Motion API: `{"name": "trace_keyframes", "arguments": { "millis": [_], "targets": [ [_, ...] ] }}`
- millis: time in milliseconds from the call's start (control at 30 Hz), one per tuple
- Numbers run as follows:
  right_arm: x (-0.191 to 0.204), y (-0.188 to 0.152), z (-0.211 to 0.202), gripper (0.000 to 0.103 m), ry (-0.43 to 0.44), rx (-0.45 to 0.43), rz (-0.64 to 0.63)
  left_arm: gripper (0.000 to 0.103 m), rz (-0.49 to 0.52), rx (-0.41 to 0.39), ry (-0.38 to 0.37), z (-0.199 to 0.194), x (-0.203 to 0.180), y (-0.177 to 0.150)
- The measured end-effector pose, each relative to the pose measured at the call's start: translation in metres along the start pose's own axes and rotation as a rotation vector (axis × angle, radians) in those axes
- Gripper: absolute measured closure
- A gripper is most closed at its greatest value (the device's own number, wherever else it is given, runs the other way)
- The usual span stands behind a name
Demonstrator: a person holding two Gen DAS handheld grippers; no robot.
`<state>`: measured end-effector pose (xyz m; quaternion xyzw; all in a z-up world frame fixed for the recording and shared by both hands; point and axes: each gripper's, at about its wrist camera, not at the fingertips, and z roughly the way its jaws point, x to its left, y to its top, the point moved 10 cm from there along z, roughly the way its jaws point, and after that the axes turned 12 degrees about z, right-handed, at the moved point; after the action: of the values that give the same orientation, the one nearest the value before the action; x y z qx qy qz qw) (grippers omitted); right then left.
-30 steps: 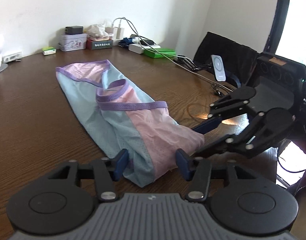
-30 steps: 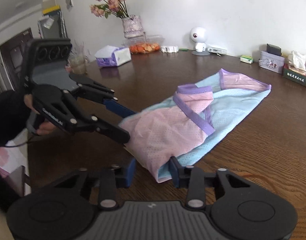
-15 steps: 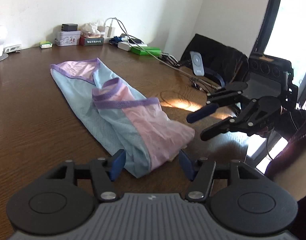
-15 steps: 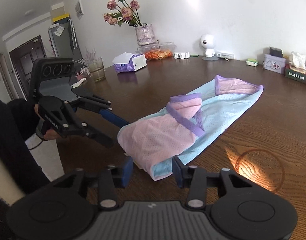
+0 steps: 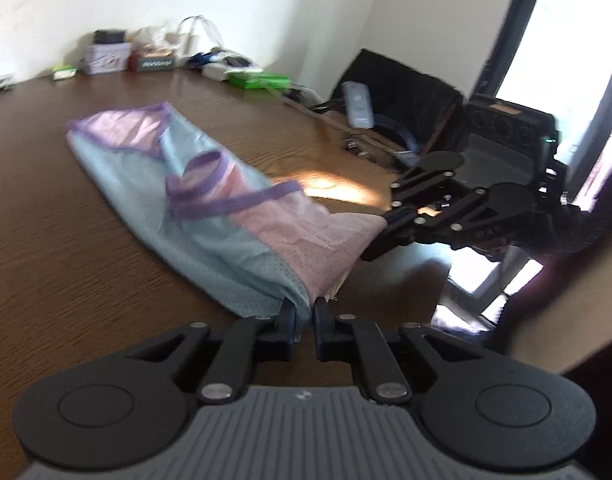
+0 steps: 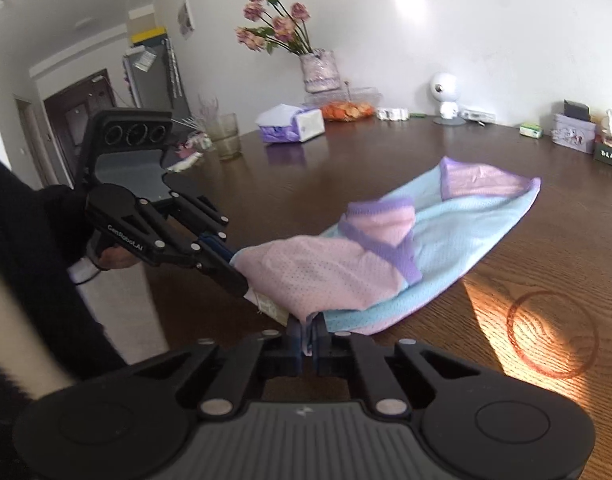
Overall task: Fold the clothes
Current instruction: 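Grasp the strip's end with the right gripper while the left gripper grasps beside it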
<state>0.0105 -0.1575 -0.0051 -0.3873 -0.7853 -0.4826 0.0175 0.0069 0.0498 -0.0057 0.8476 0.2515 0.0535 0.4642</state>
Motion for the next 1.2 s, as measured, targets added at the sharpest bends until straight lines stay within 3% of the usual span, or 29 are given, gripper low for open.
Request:
{"name": "trace_keyframes", "arguments": {
  "millis": [100,267,467,567,600,700,800,867,933,1100,1200],
  "targets": [
    [0.001,0.024,-0.013,0.1,0.014,-0.069,0.003,0.096,0.0,-0.087,0.012,-0.019,0.012,0.027],
    [-0.031,0.089,0.005,0.1,-0.066,-0.159,0.003,0.096,-0.04,-0.12,0.086,-0.003,0.081,0.07],
    [-0.091,0.126,0.077,0.099,-0.233,-0.053,0.032,0.095,-0.26,-0.029,0.165,0.051,0.172,0.071],
    [-0.11,0.12,0.101,0.094,-0.302,0.01,0.044,0.078,-0.319,0.036,0.235,0.064,0.191,0.05],
    [-0.112,0.118,0.1,0.09,-0.322,0.008,0.048,0.068,-0.334,0.032,0.241,0.059,0.191,0.045],
    [-0.109,0.116,0.073,0.086,-0.34,-0.052,0.057,0.055,-0.353,-0.005,0.274,0.027,0.179,0.042],
    [-0.092,0.113,0.058,0.084,-0.243,-0.094,0.097,0.046,-0.326,0.013,0.276,0.033,0.159,0.041],
    [-0.085,0.106,0.069,0.086,-0.196,-0.065,0.126,0.048,-0.296,0.052,0.27,0.047,0.146,0.04],
    [-0.093,0.09,0.084,0.089,-0.257,-0.003,0.145,0.056,-0.27,0.108,0.299,0.063,0.141,0.032],
    [-0.098,0.064,0.067,0.09,-0.288,0.027,0.215,0.058,-0.332,0.052,0.329,0.046,0.14,0.03],
    [-0.091,0.083,0.063,0.089,-0.284,-0.053,0.225,0.065,-0.35,0.029,0.32,0.055,0.147,0.04]
  ]
}}
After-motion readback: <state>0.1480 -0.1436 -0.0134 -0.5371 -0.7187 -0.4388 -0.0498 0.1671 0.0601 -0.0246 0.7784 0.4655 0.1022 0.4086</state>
